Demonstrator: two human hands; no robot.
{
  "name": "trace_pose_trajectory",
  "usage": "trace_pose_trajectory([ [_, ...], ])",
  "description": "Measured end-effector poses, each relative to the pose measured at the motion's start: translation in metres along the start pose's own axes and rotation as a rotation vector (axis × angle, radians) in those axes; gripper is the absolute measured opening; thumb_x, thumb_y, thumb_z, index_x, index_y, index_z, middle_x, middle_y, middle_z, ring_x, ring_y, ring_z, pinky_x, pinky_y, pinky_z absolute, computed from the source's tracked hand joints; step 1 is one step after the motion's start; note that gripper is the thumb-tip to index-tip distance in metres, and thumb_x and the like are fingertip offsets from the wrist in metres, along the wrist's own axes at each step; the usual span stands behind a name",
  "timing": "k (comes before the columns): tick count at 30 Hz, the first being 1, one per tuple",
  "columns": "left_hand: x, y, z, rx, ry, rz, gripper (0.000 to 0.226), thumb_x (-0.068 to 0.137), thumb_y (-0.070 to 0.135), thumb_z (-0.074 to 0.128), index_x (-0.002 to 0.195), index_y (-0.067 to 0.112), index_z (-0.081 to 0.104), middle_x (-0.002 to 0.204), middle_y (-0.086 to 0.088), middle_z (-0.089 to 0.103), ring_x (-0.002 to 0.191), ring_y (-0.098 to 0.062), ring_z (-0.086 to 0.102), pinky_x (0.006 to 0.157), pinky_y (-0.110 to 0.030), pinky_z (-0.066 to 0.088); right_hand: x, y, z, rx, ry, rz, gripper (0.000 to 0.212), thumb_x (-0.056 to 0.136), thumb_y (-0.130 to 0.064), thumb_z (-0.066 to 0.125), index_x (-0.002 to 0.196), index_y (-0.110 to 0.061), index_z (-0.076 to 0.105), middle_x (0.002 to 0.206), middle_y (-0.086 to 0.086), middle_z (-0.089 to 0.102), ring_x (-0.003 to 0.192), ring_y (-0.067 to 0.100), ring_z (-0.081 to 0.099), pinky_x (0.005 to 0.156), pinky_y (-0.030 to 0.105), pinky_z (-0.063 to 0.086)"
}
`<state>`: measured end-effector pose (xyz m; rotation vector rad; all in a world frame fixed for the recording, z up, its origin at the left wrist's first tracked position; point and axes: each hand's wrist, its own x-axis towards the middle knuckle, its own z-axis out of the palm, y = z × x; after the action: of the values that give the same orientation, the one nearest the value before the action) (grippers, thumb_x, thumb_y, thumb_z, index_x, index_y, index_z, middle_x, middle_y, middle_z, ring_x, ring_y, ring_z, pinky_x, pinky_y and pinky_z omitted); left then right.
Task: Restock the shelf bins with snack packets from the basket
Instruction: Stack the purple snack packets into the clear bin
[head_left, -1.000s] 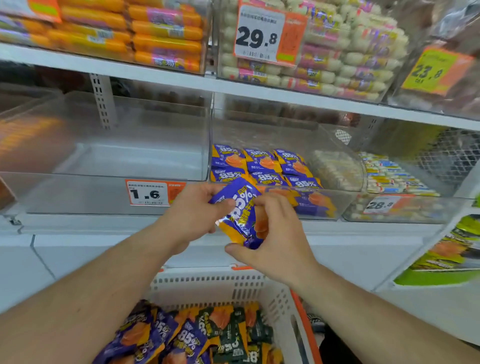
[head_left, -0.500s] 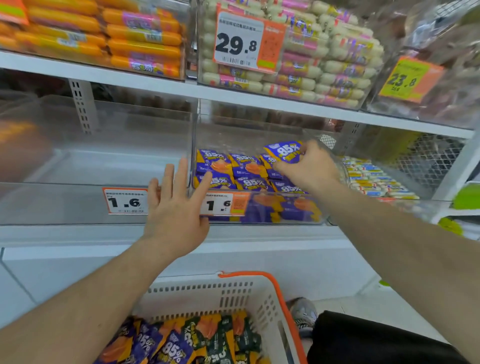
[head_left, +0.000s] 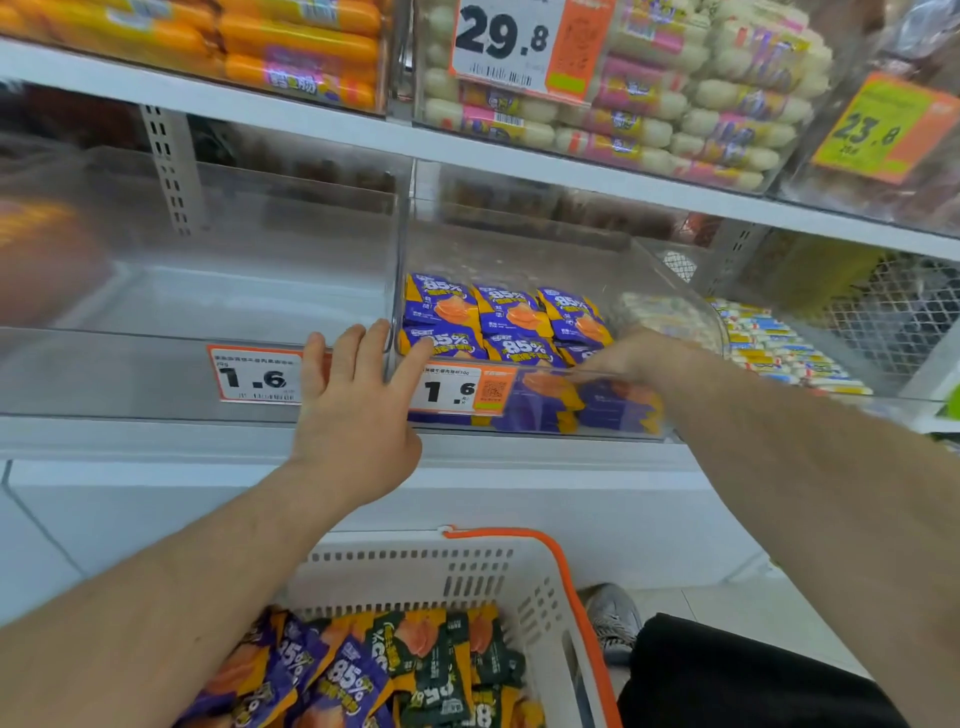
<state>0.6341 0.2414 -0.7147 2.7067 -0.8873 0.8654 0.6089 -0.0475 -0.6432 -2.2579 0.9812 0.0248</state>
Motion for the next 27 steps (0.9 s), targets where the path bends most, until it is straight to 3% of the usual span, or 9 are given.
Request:
trace_pose_trajectory([
  [2,0.0,-0.001,-0.002,0.006,-0.007,-0.006,0.097,0.046,0.021,0.084,0.137,0.013,0.052,0.133,-0.029,0.05,0.121,-0.047,0.048,0.105,-0.061,0.013,-0.002,-0.001,0.001,0.022,-0.015,0.003,0.111,0.016,-0.038,0.084,0.118,-0.001,0.061,0.118,0.017,0.065,0.111,0.034,0.063,0.097,0.048,0.051],
  [5,-0.001,-0.001,-0.002,0.018,-0.032,-0.006,0.097,0.047,0.023,0.083,0.138,0.014,0.05,0.135,-0.029,0.048,0.123,-0.046,0.046,0.106,-0.06,0.013,-0.006,-0.001,0.0,0.014,-0.021,0.019,0.075,0.062,-0.026,0.089,0.123,0.002,0.056,0.127,0.021,0.059,0.118,0.036,0.058,0.101,0.049,0.048],
  [7,-0.001,-0.001,-0.003,0.02,-0.047,-0.008,0.097,0.048,0.024,0.083,0.139,0.014,0.049,0.136,-0.028,0.047,0.124,-0.045,0.045,0.106,-0.06,0.013,-0.003,0.002,-0.001,-0.001,-0.007,0.032,0.067,0.07,-0.024,0.085,0.124,0.001,0.056,0.129,0.021,0.059,0.119,0.036,0.058,0.102,0.049,0.048],
  [12,-0.006,0.003,-0.007,-0.033,0.024,0.015,0.095,0.055,0.021,0.08,0.142,0.011,0.043,0.146,-0.028,0.037,0.135,-0.045,0.034,0.11,-0.06,0.013,-0.003,-0.003,-0.003,-0.178,0.031,0.019,0.102,0.028,-0.064,0.083,0.111,-0.01,0.062,0.116,0.013,0.064,0.107,0.033,0.062,0.094,0.045,0.053],
  [15,-0.02,0.005,-0.005,-0.123,0.102,0.217,0.075,0.058,0.017,0.068,0.131,0.009,0.052,0.139,-0.021,0.045,0.124,-0.04,0.045,0.103,-0.053,0.026,-0.022,-0.007,0.002,-0.369,0.56,-0.17,0.071,0.061,-0.065,0.07,0.105,-0.01,0.064,0.115,0.016,0.06,0.107,0.036,0.056,0.091,0.043,0.049],
  [18,-0.034,0.002,-0.005,-0.174,-0.137,0.389,0.059,0.068,0.022,0.059,0.127,0.013,0.056,0.12,-0.01,0.059,0.102,-0.032,0.06,0.089,-0.042,0.037,-0.057,0.0,0.039,-0.151,1.059,-0.819,0.033,0.072,-0.031,0.062,0.095,-0.007,0.065,0.103,0.019,0.058,0.096,0.039,0.055,0.08,0.044,0.044],
  [21,-0.05,-0.014,-0.002,-0.184,-0.732,0.315,0.054,0.092,0.028,0.051,0.144,0.026,0.037,0.134,0.003,0.054,0.118,-0.02,0.054,0.099,-0.035,0.039,-0.091,0.014,0.119,0.019,0.806,-1.107,0.015,0.073,-0.019,0.06,0.082,-0.007,0.064,0.084,0.011,0.06,0.08,0.032,0.056,0.07,0.04,0.044],
  [23,-0.059,-0.025,-0.001,-0.167,-0.969,0.24,0.052,0.095,0.031,0.051,0.144,0.029,0.036,0.134,0.005,0.054,0.118,-0.019,0.053,0.097,-0.035,0.043,-0.109,0.029,0.177,0.077,0.407,-0.926,0.007,0.078,-0.018,0.058,0.078,-0.012,0.062,0.076,0.0,0.061,0.072,0.024,0.057,0.066,0.038,0.049],
  [27,-0.076,-0.04,0.009,-0.121,-1.151,0.168,0.048,0.097,0.03,0.051,0.144,0.028,0.038,0.137,0.002,0.051,0.12,-0.021,0.051,0.096,-0.037,0.044,-0.114,0.072,0.279,-0.084,-0.235,-0.354,0.006,0.086,-0.02,0.055,0.087,-0.019,0.061,0.083,0.0,0.063,0.074,0.02,0.059,0.066,0.034,0.052],
])
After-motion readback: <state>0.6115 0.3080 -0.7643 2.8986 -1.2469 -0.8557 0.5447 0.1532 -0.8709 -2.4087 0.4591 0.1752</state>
